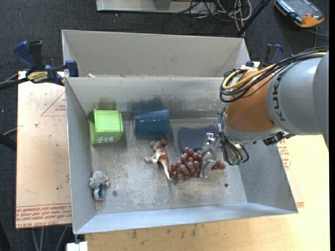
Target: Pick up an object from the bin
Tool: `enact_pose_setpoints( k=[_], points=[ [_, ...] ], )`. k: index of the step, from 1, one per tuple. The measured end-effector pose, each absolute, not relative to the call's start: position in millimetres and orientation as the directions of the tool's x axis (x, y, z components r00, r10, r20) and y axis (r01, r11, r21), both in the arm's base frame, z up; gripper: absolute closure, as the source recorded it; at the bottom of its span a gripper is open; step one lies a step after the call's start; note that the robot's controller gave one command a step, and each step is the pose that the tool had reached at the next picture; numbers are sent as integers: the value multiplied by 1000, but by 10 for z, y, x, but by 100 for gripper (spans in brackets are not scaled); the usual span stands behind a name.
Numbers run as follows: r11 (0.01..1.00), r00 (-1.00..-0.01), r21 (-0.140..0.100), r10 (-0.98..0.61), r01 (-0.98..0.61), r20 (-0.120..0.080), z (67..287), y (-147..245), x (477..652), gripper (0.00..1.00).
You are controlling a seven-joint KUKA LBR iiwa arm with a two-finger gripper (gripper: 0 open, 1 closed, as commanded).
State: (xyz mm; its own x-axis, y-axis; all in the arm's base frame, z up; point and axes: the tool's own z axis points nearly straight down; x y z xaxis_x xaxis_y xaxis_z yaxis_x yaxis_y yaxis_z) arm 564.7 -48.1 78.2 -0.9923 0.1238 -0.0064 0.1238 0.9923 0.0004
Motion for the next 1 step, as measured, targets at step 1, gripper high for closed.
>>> enact_pose_setpoints(
  k=[1],
  points=[
    [997,-997,0,79,79,-3,2157,-466,5594,100]
  ],
)
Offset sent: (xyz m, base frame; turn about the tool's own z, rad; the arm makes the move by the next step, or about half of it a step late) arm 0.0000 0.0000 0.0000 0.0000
